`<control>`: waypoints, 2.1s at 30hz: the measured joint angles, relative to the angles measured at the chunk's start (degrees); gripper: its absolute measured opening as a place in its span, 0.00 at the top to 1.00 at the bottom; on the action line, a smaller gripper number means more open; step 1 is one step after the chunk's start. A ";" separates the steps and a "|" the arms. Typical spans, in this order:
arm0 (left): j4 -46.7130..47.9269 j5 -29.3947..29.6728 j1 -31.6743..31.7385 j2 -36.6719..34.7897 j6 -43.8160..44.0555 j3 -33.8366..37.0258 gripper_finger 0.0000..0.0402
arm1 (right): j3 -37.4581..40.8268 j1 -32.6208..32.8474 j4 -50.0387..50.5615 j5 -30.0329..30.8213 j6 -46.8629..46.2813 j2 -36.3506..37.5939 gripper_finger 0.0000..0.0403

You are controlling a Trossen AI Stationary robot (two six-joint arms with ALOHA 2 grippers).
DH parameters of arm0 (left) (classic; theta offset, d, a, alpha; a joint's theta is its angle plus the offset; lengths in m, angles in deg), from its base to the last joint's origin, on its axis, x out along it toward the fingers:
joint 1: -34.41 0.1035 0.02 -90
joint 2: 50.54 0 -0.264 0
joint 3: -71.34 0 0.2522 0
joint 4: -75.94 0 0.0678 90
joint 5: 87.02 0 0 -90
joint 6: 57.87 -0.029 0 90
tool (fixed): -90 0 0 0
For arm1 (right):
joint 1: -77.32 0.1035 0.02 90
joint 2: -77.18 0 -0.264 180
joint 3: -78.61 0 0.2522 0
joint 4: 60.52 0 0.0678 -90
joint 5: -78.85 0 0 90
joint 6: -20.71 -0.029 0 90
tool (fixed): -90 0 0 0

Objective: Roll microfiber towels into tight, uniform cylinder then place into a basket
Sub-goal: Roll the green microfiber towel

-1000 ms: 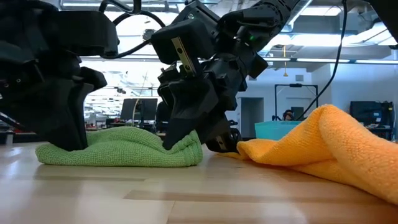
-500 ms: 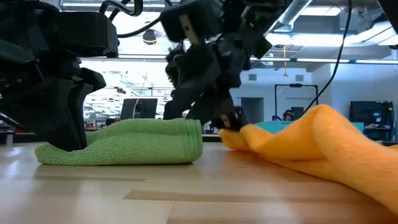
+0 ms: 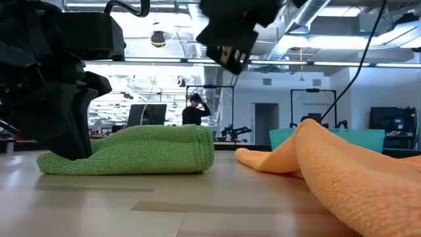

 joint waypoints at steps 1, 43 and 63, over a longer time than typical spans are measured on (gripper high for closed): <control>-0.02 0.02 0.00 0.00 0.05 0.00 0.92 | 0.00 0.80 -0.81 1.09 0.53 -0.26 0.67; -0.92 2.37 -0.47 -0.36 4.73 0.21 0.92 | -0.55 -3.65 -1.63 16.02 -11.68 -15.08 0.98; 5.96 2.59 -4.15 -6.29 8.44 -1.96 0.92 | -0.02 -3.58 -2.22 15.52 -12.32 -13.90 0.97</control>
